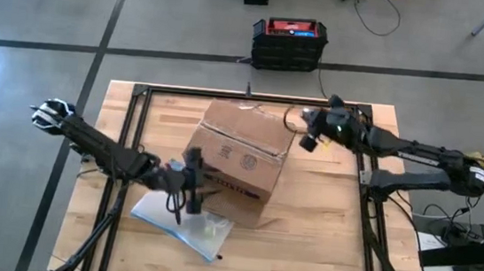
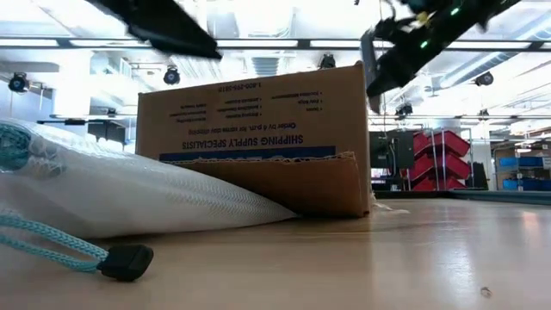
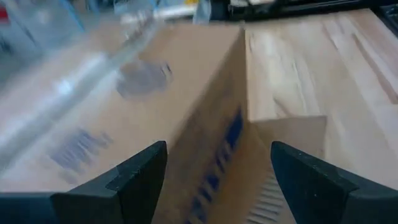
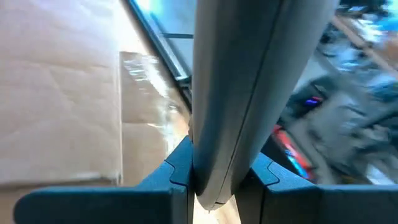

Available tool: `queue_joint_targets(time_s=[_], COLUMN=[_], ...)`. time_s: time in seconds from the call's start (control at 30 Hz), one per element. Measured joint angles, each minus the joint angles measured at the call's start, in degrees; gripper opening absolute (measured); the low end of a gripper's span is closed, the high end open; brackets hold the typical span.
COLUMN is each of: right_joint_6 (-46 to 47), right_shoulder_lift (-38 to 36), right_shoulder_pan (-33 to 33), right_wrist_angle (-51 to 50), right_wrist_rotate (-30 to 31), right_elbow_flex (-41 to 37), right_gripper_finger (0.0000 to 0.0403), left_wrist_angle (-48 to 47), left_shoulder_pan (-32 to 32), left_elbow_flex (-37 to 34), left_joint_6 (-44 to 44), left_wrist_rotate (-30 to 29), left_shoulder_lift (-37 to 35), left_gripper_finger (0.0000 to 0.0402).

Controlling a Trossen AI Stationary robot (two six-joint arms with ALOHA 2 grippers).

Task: Pack items into zip bag
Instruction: Break down the cardboard box until it is completely flat

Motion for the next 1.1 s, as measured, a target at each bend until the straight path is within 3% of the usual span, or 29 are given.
queue_joint_targets(time_s=[0.1, 0.3, 0.43, 0.7, 0.8, 0.93, 1.1], right_joint_6=[-2.0, -1.7, 3.1, 18.4, 22.6, 26.6, 26.6], right_shoulder_lift=[5.8, 13.1, 10.9, 2.4, -0.9, -6.6, -10.7], right_shoulder_pan=[-3.9, -4.6, 1.9, 24.3, 30.3, 33.3, 33.3], right_wrist_angle=[3.1, 0.3, -6.3, -17.1, -20.1, -24.1, -22.3], right_wrist_rotate=[-8.1, -10.8, -11.2, -8.1, -0.7, 11.1, 14.6], right_elbow_flex=[0.6, 2.0, 2.1, 2.0, 2.0, 2.2, 2.2], right_gripper_finger=[0.0052, 0.0052, 0.0052, 0.0052, 0.0052, 0.0052, 0.0052], left_wrist_angle=[-0.2, -4.1, -8.1, -8.4, -8.5, -8.6, -6.4], left_shoulder_pan=[-0.1, 4.2, 9.0, 22.4, 26.6, 26.8, 23.5], left_elbow_flex=[-1.7, -3.8, -3.8, -3.3, -3.1, -3.1, -3.1], left_joint_6=[-8.7, -13.9, -10.5, 8.0, 11.6, 12.1, 11.5], left_wrist_rotate=[0.2, 0.1, 0.6, -0.3, 2.4, 8.7, 11.9], left_shoulder_lift=[3.2, 6.9, 6.2, 2.8, 1.6, -1.6, -4.0], left_gripper_finger=[0.0273, 0.0273, 0.0272, 0.0272, 0.0272, 0.0272, 0.0272])
